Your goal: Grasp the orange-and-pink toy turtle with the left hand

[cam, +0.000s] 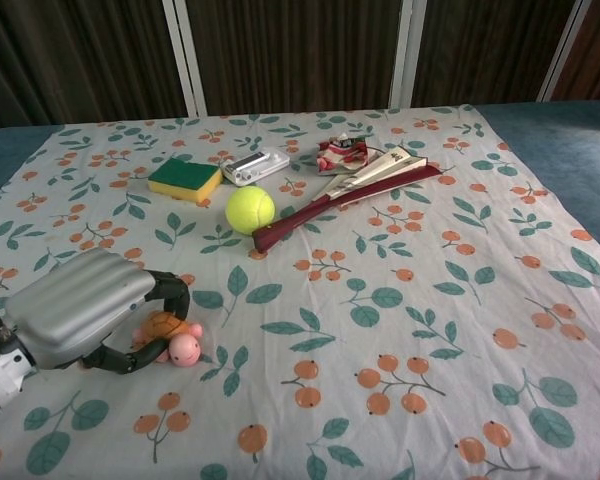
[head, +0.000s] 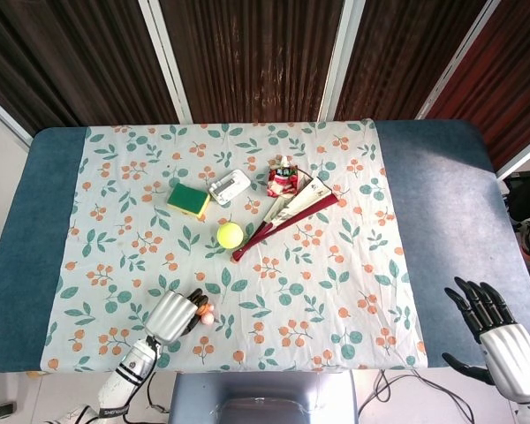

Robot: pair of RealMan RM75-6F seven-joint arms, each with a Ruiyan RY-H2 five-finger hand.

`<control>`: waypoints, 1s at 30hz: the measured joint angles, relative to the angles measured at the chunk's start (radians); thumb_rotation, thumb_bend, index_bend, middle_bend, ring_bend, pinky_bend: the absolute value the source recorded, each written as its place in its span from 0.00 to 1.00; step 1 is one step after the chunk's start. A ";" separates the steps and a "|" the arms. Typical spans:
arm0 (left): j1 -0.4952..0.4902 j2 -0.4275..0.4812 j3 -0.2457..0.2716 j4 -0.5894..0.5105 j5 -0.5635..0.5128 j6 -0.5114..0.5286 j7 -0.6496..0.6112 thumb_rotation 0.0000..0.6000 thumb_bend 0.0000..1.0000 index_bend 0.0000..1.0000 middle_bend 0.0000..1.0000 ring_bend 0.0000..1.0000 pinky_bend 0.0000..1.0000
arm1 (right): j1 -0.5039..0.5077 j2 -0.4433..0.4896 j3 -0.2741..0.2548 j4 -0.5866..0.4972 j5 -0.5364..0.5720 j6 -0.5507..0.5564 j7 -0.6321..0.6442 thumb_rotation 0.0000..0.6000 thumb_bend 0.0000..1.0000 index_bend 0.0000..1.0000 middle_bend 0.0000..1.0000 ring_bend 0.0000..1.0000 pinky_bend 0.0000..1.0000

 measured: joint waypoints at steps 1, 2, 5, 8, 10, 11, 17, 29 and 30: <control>0.001 -0.005 -0.001 0.008 0.004 0.012 -0.002 1.00 0.46 0.70 0.76 1.00 1.00 | 0.000 0.000 0.000 0.000 0.000 -0.001 0.000 1.00 0.08 0.00 0.00 0.00 0.00; 0.002 -0.011 -0.003 0.015 0.007 0.022 -0.004 1.00 0.49 0.74 0.82 1.00 1.00 | 0.000 0.000 0.000 0.000 0.000 -0.001 -0.001 1.00 0.08 0.00 0.00 0.00 0.00; 0.006 -0.035 -0.007 0.055 0.017 0.062 -0.011 1.00 0.54 0.78 0.88 1.00 1.00 | 0.000 0.000 0.000 -0.001 -0.001 0.001 -0.001 1.00 0.08 0.00 0.00 0.00 0.00; 0.011 -0.056 -0.011 0.096 0.022 0.082 -0.026 1.00 0.56 0.80 0.90 1.00 1.00 | -0.001 0.000 0.000 -0.001 -0.002 0.001 -0.002 1.00 0.08 0.00 0.00 0.00 0.00; 0.013 -0.067 -0.013 0.115 0.024 0.096 -0.040 1.00 0.56 0.79 0.89 1.00 1.00 | -0.001 -0.001 0.000 -0.001 -0.001 -0.001 -0.003 1.00 0.08 0.00 0.00 0.00 0.00; 0.014 -0.070 -0.013 0.119 0.025 0.099 -0.048 1.00 0.55 0.76 0.86 1.00 1.00 | 0.000 -0.001 0.000 -0.001 -0.002 -0.001 -0.003 1.00 0.08 0.00 0.00 0.00 0.00; 0.011 -0.057 -0.004 0.109 0.015 0.071 -0.068 1.00 0.45 0.22 0.39 1.00 1.00 | 0.000 -0.002 0.000 -0.001 -0.001 -0.004 -0.006 1.00 0.08 0.00 0.00 0.00 0.00; 0.029 0.019 0.007 -0.050 -0.011 0.062 -0.003 1.00 0.35 0.00 0.00 0.92 1.00 | -0.002 -0.005 -0.002 -0.002 -0.007 -0.004 -0.015 1.00 0.08 0.00 0.00 0.00 0.00; 0.032 0.028 0.008 -0.063 -0.010 0.068 0.006 1.00 0.35 0.00 0.00 0.91 1.00 | -0.002 -0.006 -0.002 -0.002 -0.007 -0.004 -0.016 1.00 0.08 0.00 0.00 0.00 0.00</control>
